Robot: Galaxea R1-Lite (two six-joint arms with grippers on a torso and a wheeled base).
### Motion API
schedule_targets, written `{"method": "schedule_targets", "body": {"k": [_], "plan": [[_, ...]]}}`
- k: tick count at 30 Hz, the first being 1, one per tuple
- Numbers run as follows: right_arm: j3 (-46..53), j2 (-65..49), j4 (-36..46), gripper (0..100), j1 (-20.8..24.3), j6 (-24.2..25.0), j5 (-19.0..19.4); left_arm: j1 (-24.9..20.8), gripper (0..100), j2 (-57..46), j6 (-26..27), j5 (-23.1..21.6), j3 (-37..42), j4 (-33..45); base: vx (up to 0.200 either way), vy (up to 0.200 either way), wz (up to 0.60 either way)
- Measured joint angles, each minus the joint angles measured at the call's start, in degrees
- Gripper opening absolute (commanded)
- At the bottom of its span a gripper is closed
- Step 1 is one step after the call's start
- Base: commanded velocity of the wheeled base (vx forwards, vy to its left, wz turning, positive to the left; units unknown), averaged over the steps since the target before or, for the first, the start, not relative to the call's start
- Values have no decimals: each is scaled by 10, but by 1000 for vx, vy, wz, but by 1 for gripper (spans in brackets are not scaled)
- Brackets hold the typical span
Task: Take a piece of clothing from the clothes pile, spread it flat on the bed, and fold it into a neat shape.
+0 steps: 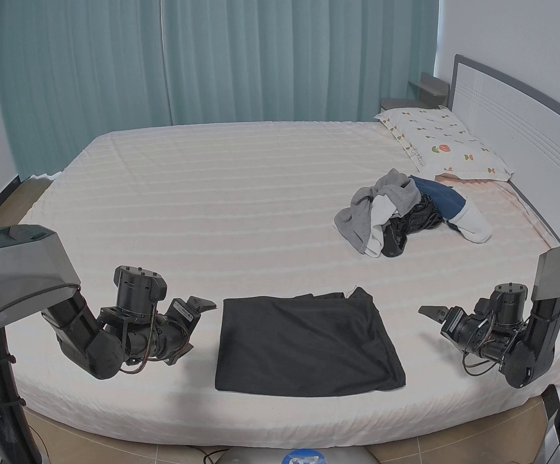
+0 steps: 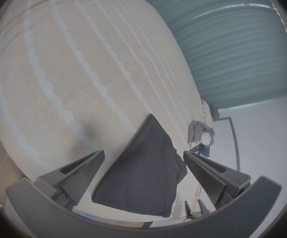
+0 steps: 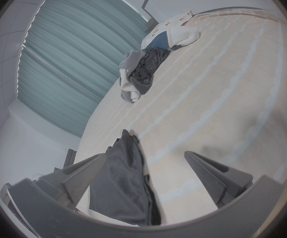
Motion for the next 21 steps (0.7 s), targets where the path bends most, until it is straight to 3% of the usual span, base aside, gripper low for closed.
{"method": "schedule_targets", "body": {"k": [13, 21], "plan": [[11, 8, -1, 100, 24, -3, -24, -22, 100, 52, 241, 27, -18, -5, 0, 0, 0], [14, 10, -2, 100, 33, -8, -31, -26, 100, 106, 262, 52, -39, -34, 0, 0, 0]]}}
